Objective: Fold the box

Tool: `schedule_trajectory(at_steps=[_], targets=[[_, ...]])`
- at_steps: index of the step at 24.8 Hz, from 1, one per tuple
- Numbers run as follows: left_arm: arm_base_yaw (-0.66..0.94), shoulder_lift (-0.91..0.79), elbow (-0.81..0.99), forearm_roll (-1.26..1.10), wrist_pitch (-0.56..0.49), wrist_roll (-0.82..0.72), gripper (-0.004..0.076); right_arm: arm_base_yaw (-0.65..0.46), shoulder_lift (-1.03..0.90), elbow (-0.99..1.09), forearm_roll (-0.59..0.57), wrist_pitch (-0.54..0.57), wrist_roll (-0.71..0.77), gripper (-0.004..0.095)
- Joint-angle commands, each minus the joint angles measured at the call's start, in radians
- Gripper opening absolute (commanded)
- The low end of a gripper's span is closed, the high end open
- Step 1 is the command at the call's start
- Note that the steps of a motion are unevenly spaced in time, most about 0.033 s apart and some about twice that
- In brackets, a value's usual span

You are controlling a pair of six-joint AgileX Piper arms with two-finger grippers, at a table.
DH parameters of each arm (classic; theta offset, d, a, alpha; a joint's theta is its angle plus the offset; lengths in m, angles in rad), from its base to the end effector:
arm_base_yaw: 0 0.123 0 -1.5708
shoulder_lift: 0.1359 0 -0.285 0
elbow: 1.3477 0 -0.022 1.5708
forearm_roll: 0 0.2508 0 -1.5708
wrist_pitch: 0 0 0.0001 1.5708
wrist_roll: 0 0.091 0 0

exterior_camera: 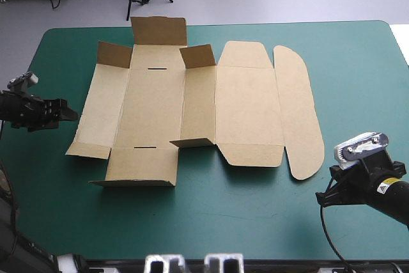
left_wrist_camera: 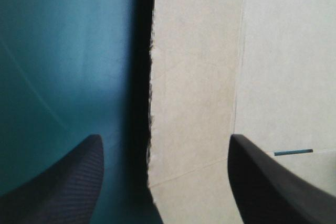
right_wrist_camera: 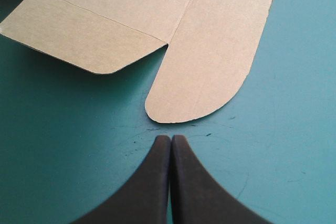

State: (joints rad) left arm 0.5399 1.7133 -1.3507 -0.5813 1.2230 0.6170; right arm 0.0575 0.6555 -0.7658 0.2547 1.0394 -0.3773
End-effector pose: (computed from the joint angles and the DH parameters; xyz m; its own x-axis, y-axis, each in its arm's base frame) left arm 0.3123 0.1324 0.2728 -0.9313 -0.1724 -0.3208 -0.0231 0.9071 -0.4203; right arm 0.1000 0.0256 0.3311 -0.6634 -0.2764 -0.6953 -0.3758 0.9266 -0.0098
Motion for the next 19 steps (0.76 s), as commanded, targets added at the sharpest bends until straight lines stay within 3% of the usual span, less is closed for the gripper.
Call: schedule_trajectory(at_steps=[1,19], targets=[[0.001,0.033,-0.029,-0.146,0.074,0.014,0.0505,0.004,0.000,-0.023,0.021,-0.047,-0.010,-0.0019],[-0.199,0.196,-0.029,-0.046,0.074,0.028,0.0462,0.004,0.000,-0.023,0.025,-0.088,-0.005,-0.0019]])
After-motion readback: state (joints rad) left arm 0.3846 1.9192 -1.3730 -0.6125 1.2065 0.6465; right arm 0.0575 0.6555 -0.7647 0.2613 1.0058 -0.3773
